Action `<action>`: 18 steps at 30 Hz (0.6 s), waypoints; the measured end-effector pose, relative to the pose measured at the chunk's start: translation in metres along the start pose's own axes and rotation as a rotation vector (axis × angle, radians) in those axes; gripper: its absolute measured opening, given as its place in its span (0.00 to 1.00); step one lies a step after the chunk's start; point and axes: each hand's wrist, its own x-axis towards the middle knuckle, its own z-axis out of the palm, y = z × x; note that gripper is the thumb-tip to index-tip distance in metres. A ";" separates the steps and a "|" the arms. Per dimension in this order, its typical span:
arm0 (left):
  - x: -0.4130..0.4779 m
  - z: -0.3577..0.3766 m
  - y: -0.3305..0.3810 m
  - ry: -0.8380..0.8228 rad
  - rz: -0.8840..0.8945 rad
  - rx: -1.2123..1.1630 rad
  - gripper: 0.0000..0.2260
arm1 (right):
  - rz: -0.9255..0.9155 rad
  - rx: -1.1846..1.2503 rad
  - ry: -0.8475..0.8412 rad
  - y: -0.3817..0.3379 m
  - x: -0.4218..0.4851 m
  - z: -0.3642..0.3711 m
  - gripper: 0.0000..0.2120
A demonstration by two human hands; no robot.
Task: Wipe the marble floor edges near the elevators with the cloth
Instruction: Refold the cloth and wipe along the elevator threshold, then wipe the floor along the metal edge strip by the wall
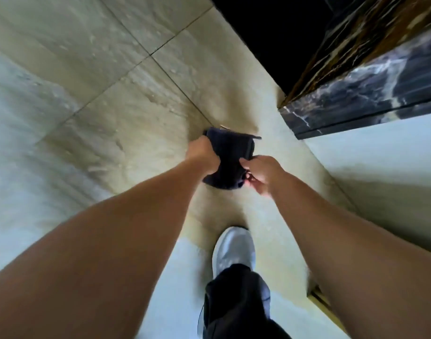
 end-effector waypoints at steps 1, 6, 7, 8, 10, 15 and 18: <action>-0.025 -0.013 -0.003 -0.058 -0.113 -0.142 0.19 | 0.008 -0.058 -0.018 -0.004 -0.030 -0.001 0.07; -0.158 -0.078 -0.016 -0.141 -0.400 -0.778 0.16 | -0.023 -0.092 -0.057 -0.029 -0.174 -0.005 0.04; -0.190 -0.097 -0.017 -0.130 -0.411 -0.828 0.15 | -0.014 -0.090 -0.071 -0.035 -0.207 -0.007 0.03; -0.221 -0.118 -0.018 -0.116 -0.418 -0.888 0.13 | -0.009 -0.085 -0.081 -0.038 -0.237 -0.010 0.02; -0.292 -0.176 -0.017 -0.107 -0.425 -0.982 0.11 | 0.010 -0.101 -0.104 -0.056 -0.314 -0.016 0.06; -0.410 -0.296 -0.009 -0.102 -0.362 -1.069 0.11 | -0.014 -0.137 -0.161 -0.106 -0.449 -0.006 0.05; -0.458 -0.355 -0.007 -0.028 -0.348 -1.049 0.08 | -0.033 -0.152 -0.208 -0.133 -0.507 0.015 0.07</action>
